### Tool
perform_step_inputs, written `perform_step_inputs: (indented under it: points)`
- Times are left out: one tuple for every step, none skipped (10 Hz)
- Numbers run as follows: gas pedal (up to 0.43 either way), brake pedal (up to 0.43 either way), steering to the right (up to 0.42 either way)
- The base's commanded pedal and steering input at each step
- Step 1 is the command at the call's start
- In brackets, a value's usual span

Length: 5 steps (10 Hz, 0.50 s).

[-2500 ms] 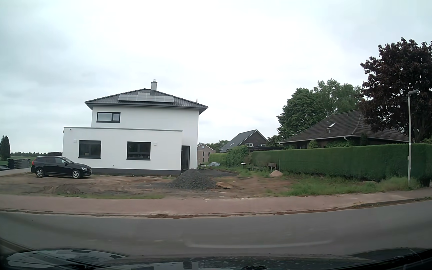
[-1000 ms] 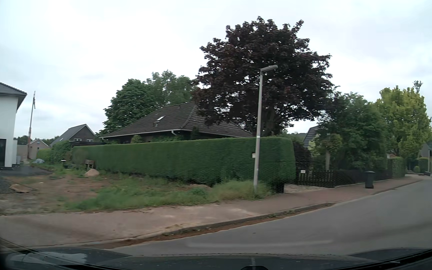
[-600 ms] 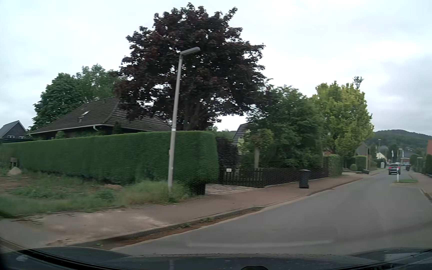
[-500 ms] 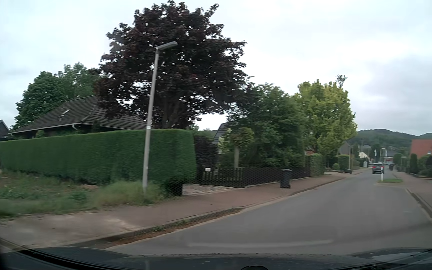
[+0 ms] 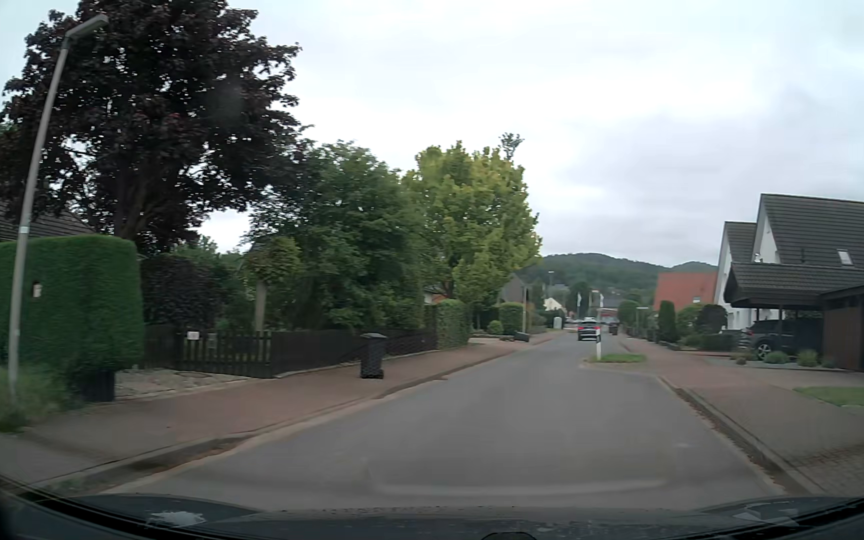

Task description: Follow the waypoints while adhering to traffic rules and regulations

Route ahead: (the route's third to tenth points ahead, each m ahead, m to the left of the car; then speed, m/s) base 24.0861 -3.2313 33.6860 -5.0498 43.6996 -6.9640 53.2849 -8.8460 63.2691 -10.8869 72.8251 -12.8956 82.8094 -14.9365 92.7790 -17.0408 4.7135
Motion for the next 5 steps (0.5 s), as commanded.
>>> perform_step_inputs:
  points:
    - [0.220, 0.000, 0.384]
    - [0.220, 0.000, 0.313]
    - [0.228, 0.000, 0.259]
    - [0.228, 0.000, 0.208]
    - [0.228, 0.000, 0.145]
